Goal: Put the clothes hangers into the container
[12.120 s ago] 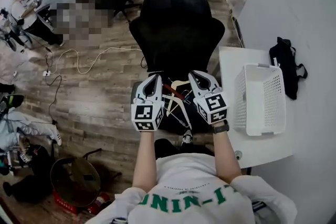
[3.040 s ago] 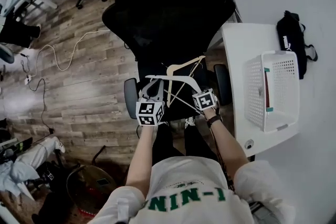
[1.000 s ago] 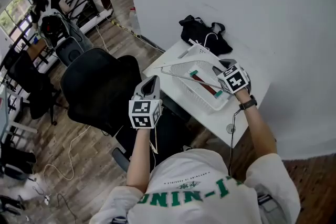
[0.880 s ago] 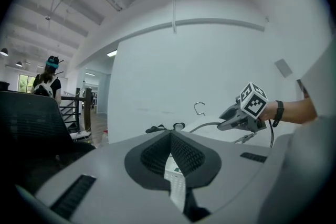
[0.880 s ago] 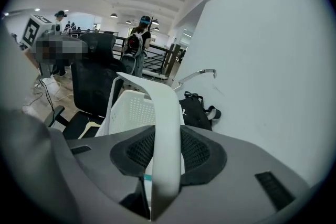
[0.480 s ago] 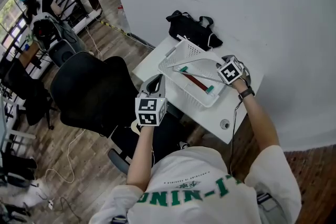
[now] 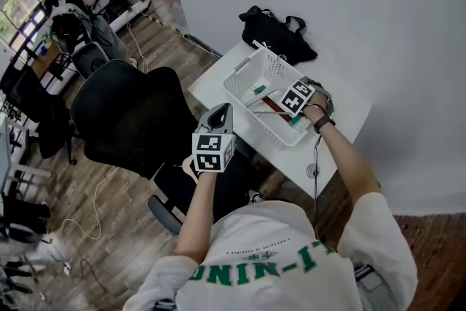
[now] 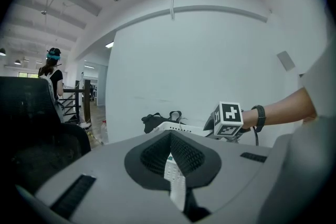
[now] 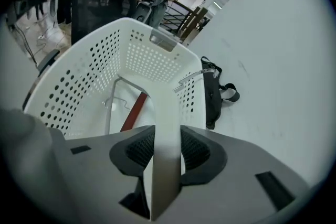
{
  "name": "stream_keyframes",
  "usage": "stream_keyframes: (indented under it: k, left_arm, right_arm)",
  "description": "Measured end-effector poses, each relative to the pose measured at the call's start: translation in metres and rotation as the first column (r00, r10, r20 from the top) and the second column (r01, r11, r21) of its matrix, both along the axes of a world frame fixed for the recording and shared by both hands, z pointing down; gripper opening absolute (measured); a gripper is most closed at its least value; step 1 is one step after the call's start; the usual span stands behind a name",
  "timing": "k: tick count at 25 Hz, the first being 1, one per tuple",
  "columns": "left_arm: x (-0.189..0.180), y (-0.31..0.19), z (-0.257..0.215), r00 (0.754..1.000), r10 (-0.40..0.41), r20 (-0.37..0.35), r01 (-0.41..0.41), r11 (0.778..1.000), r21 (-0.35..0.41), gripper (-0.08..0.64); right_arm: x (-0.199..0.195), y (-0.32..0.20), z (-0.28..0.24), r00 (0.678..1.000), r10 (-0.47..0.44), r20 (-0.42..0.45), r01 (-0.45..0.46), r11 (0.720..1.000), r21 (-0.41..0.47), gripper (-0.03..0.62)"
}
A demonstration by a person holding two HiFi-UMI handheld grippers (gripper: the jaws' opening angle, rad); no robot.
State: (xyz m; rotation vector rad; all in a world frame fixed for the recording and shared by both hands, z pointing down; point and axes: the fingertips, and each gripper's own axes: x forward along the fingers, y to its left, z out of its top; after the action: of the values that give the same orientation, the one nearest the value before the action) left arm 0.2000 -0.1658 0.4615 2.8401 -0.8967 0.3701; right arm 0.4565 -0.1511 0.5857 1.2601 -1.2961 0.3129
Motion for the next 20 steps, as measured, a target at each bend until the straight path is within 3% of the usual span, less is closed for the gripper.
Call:
stream_keyframes:
  k: [3,5,8,13,20]
  left_arm:
    - [-0.005,0.000,0.006,1.000,-0.019,0.005,0.019,1.000,-0.013,0.011]
    - [-0.008,0.001,0.008,1.000,-0.029,0.008,0.029,0.999,-0.022,0.011]
    - [-0.014,0.001,0.012,0.999,-0.043,0.010,0.043,0.999,-0.033,0.011]
    - [-0.023,0.001,0.014,0.998,-0.066,0.001,0.066,0.997,-0.044,0.011]
    - [-0.045,-0.006,0.017,0.992,-0.128,-0.015,0.127,0.991,-0.051,0.011]
  right_arm:
    - [-0.001,-0.004,0.014,0.999,-0.011,-0.034,0.010,0.999,-0.037,0.147]
    - [-0.002,-0.008,0.014,1.000,-0.002,-0.009,0.002,1.000,-0.022,0.159]
    - [-0.012,-0.016,0.006,0.997,-0.004,0.079,0.001,0.999,0.032,0.348]
    - [-0.025,-0.028,-0.025,0.994,-0.036,0.104,0.024,0.993,0.116,0.364]
    - [-0.069,-0.043,-0.073,0.973,-0.134,0.188,0.081,0.961,0.264,0.356]
